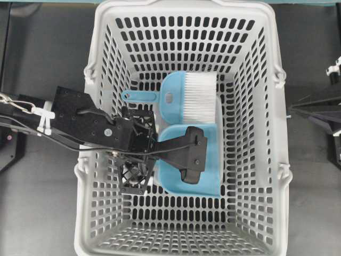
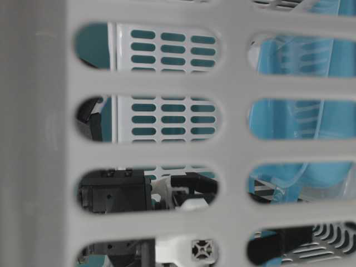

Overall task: Pick up the dustpan from the shopping basket with the left arm.
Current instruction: 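Lower the open left gripper around the dustpan handle and close it, then lift the gripped dustpan upward out of the basket with the left gripper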

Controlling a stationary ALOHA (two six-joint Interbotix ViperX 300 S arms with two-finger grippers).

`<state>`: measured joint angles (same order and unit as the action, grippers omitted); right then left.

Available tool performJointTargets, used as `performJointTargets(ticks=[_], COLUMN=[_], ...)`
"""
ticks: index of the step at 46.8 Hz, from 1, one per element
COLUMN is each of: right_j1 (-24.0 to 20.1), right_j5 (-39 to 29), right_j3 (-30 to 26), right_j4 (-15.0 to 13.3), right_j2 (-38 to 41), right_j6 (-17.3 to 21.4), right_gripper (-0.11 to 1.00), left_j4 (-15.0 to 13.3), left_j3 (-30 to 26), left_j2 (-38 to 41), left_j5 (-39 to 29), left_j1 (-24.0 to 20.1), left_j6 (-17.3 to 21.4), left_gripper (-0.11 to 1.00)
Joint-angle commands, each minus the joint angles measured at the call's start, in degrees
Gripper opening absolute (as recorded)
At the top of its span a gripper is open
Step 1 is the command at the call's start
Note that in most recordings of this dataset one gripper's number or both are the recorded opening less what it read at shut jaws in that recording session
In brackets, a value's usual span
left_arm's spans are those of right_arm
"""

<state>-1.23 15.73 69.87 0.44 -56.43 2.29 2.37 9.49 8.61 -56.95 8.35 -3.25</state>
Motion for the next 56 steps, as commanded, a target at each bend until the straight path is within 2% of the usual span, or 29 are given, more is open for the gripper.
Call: performJointTargets(ticks=[1, 3, 4, 14, 35, 56], right_j1=[-0.09, -0.09, -0.09, -0.09, -0.09, -0.09], right_j5=[0.26, 0.26, 0.26, 0.26, 0.26, 0.26], right_j3=[-0.35, -0.35, -0.35, -0.18, -0.35, -0.35], right_j4=[0.18, 0.18, 0.18, 0.18, 0.18, 0.18], right_j2=[0.26, 0.26, 0.18, 0.00, -0.18, -0.18], right_j6=[0.00, 0.00, 0.00, 0.00, 0.09, 0.09], right_gripper=[0.00, 0.00, 0.00, 0.00, 0.00, 0.00], left_j4=[0.18, 0.18, 0.18, 0.18, 0.18, 0.18], left_j3=[-1.23, -2.02, -2.37, -8.00, -25.14, -26.37], left_j2=[-1.49, -2.11, -2.37, -5.98, -9.84, -9.40], left_j5=[0.18, 0.18, 0.18, -2.99, -17.93, -18.90], left_j1=[0.44, 0.62, 0.62, 0.53, -2.20, -2.29], left_j6=[0.62, 0.70, 0.70, 0.70, 0.62, 0.53], left_gripper=[0.41, 0.31, 0.29, 0.30, 0.30, 0.30])
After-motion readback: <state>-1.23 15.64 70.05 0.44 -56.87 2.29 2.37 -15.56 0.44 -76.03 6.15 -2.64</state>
